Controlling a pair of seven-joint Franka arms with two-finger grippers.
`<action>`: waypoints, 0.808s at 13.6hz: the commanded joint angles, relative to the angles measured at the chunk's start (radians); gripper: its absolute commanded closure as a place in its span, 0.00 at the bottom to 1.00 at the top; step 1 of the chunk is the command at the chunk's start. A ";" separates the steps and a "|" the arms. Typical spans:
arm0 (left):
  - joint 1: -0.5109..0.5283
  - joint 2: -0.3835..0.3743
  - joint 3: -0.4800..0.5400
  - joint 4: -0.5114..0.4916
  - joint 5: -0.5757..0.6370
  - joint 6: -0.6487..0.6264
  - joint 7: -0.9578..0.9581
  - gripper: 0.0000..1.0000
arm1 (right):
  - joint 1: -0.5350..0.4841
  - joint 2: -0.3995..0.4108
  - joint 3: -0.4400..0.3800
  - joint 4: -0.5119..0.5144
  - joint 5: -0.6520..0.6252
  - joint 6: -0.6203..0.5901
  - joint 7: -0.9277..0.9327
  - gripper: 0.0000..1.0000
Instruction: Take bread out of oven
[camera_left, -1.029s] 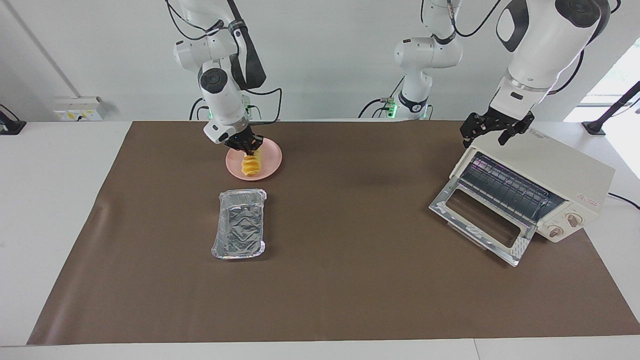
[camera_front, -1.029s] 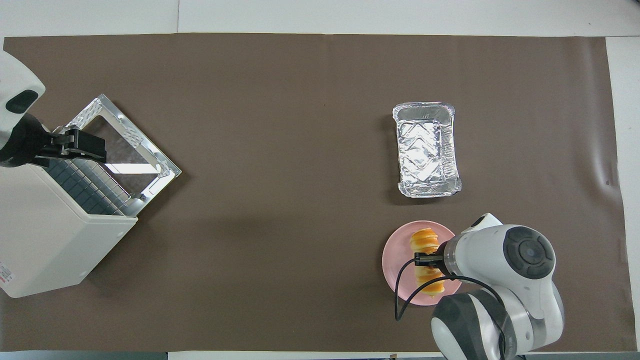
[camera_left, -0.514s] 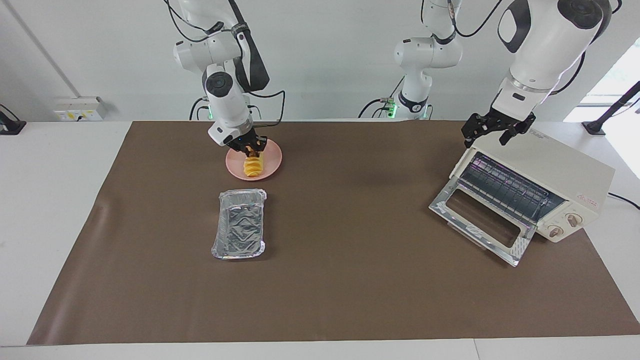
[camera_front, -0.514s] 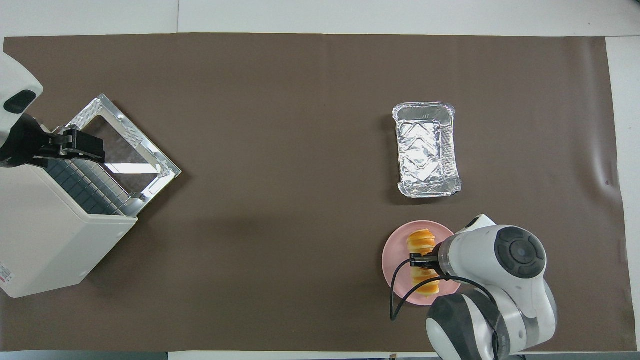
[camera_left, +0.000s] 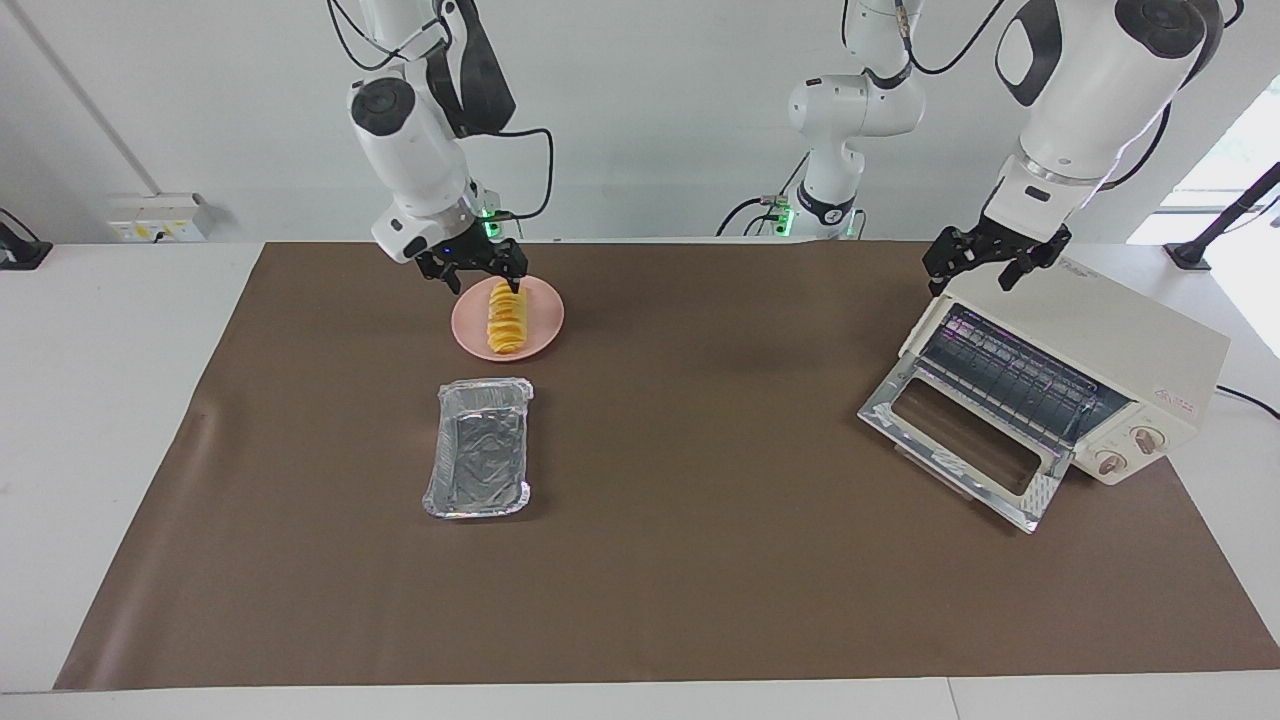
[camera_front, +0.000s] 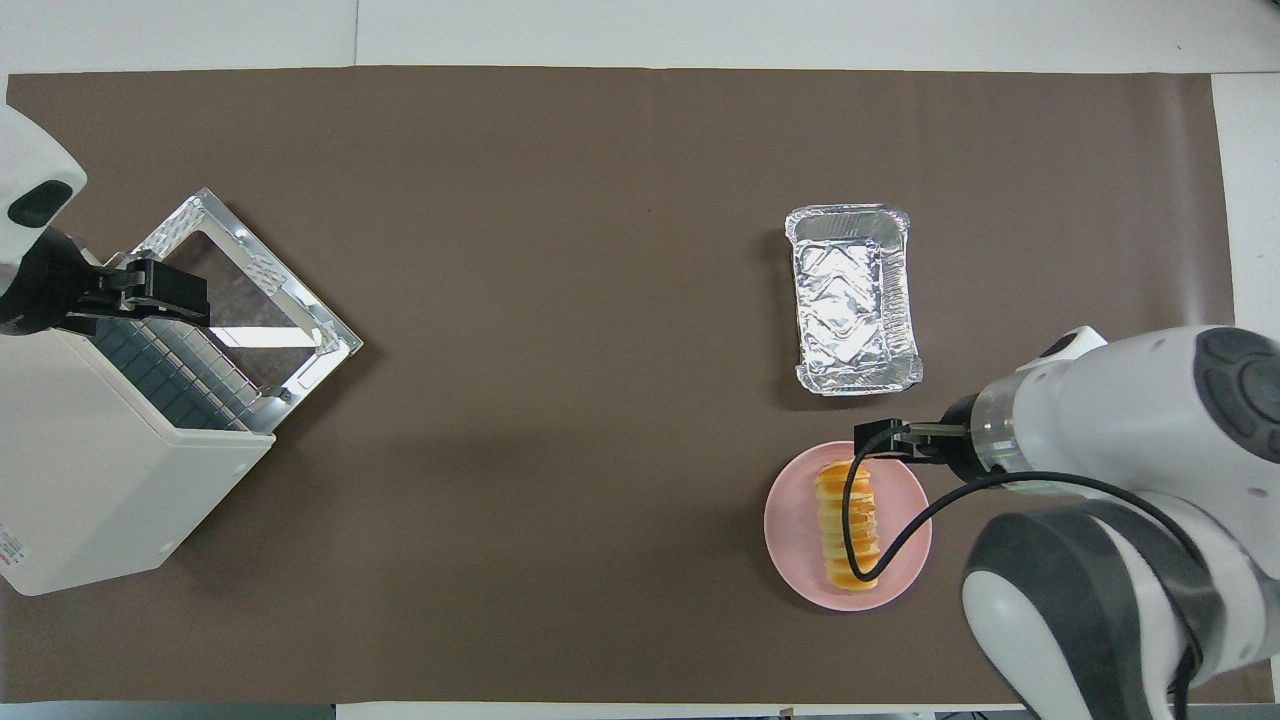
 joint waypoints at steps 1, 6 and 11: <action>0.008 -0.003 -0.002 -0.004 -0.008 -0.006 0.009 0.00 | -0.065 0.006 0.004 0.121 -0.028 -0.062 -0.069 0.00; 0.008 -0.003 -0.002 -0.006 -0.008 -0.006 0.009 0.00 | -0.185 0.005 0.003 0.290 -0.086 -0.205 -0.243 0.00; 0.008 -0.003 -0.002 -0.006 -0.008 -0.006 0.009 0.00 | -0.205 0.044 -0.004 0.356 -0.165 -0.245 -0.312 0.00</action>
